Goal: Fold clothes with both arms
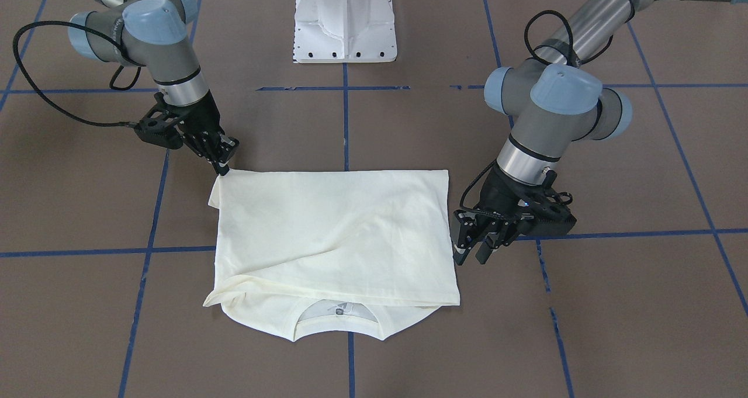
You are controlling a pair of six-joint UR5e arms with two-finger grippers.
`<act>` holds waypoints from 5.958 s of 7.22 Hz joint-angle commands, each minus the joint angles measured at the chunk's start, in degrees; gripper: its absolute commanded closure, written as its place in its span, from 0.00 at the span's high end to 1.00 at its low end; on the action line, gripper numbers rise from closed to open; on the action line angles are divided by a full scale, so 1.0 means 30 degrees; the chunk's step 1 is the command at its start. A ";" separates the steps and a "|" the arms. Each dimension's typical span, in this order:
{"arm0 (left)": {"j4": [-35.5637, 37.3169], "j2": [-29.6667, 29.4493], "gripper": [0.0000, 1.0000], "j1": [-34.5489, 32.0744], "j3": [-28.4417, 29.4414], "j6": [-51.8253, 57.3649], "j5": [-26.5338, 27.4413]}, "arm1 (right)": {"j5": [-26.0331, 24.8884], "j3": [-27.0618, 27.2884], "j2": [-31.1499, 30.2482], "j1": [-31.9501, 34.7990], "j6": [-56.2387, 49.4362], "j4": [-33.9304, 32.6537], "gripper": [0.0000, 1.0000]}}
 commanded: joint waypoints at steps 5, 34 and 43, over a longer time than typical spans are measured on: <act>0.0084 0.1033 1.00 0.1593 -0.2961 -0.2565 -0.0576 | 0.1088 0.6668 -0.4180 -0.7990 0.5814 -0.0198 0.00; 0.0057 -0.1625 0.55 0.1542 0.1481 -0.4300 0.0650 | -0.1811 -0.1708 0.4608 -0.4222 0.4609 -0.2952 0.98; 0.0057 -0.1654 0.57 0.1542 0.1218 -0.4358 0.0650 | -0.1724 -0.2619 0.4902 -0.4370 0.4557 -0.2923 0.00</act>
